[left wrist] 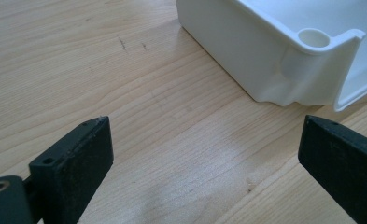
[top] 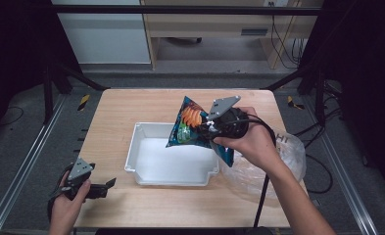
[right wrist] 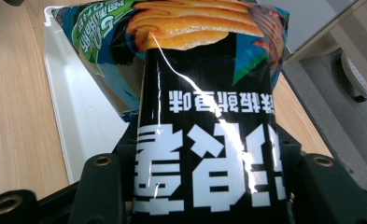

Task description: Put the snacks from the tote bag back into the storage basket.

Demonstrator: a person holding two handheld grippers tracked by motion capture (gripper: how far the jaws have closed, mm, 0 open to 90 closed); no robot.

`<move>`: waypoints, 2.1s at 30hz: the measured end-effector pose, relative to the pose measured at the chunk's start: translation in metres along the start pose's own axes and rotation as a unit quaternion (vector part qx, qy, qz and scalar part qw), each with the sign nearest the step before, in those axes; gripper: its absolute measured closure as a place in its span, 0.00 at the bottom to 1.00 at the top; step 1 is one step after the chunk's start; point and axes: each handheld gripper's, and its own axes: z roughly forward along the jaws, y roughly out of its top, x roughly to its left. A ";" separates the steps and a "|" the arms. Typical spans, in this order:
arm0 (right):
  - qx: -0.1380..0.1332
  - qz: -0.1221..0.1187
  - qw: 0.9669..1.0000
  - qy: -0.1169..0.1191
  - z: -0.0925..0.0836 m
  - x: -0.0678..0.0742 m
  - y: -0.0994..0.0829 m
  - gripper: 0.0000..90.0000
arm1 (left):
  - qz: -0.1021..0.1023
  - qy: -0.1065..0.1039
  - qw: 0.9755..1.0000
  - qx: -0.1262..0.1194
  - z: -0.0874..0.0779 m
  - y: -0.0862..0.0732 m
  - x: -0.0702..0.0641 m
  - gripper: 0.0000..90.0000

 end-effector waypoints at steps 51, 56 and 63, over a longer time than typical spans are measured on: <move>-0.007 -0.029 0.999 0.025 0.045 0.015 0.030 0.52 | -0.005 0.006 1.000 -0.007 -0.002 0.001 0.005 0.03; -0.006 -0.034 0.999 0.028 0.051 0.016 0.031 0.52 | -0.008 0.008 1.000 -0.007 -0.002 0.001 0.006 0.03; -0.001 -0.037 0.999 0.030 0.059 0.018 0.034 0.52 | -0.006 0.014 1.000 -0.008 -0.003 0.001 0.005 0.03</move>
